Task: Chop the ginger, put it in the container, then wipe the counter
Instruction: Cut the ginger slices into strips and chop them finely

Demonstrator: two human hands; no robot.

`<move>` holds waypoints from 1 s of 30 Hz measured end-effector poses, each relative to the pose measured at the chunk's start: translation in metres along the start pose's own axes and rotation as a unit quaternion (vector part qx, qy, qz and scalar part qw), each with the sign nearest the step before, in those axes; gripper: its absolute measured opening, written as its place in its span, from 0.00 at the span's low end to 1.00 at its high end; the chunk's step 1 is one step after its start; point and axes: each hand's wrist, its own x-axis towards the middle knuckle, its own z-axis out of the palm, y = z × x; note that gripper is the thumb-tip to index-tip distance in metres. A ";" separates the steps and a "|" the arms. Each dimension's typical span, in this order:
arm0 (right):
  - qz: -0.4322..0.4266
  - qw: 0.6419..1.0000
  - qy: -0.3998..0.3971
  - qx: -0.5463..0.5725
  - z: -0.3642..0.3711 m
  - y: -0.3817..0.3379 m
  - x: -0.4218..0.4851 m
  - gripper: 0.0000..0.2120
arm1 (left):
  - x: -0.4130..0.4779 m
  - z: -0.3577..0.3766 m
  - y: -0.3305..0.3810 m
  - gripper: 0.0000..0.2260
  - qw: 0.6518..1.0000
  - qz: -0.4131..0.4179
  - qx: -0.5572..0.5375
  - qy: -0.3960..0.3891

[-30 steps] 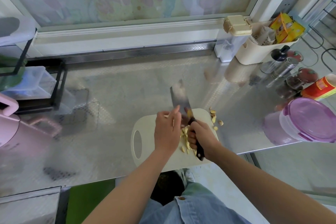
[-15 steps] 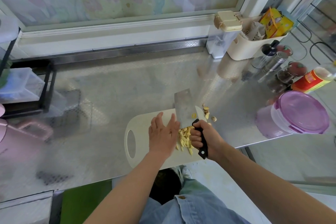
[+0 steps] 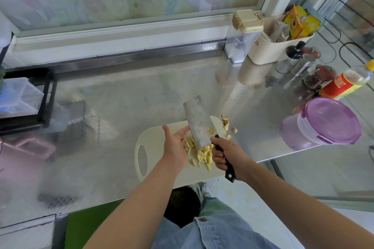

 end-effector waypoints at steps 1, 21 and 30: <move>-0.008 1.000 0.003 -0.008 -0.001 0.000 0.000 0.16 | 0.001 0.001 0.000 0.40 1.000 0.001 -0.025 -0.008; -0.215 0.861 0.060 -0.457 0.060 0.002 -0.001 0.13 | -0.024 -0.048 0.007 0.21 0.966 0.093 0.174 0.165; -0.300 0.777 -0.100 -0.545 0.143 0.063 0.041 0.18 | -0.030 -0.158 0.002 0.10 0.957 0.096 0.156 0.226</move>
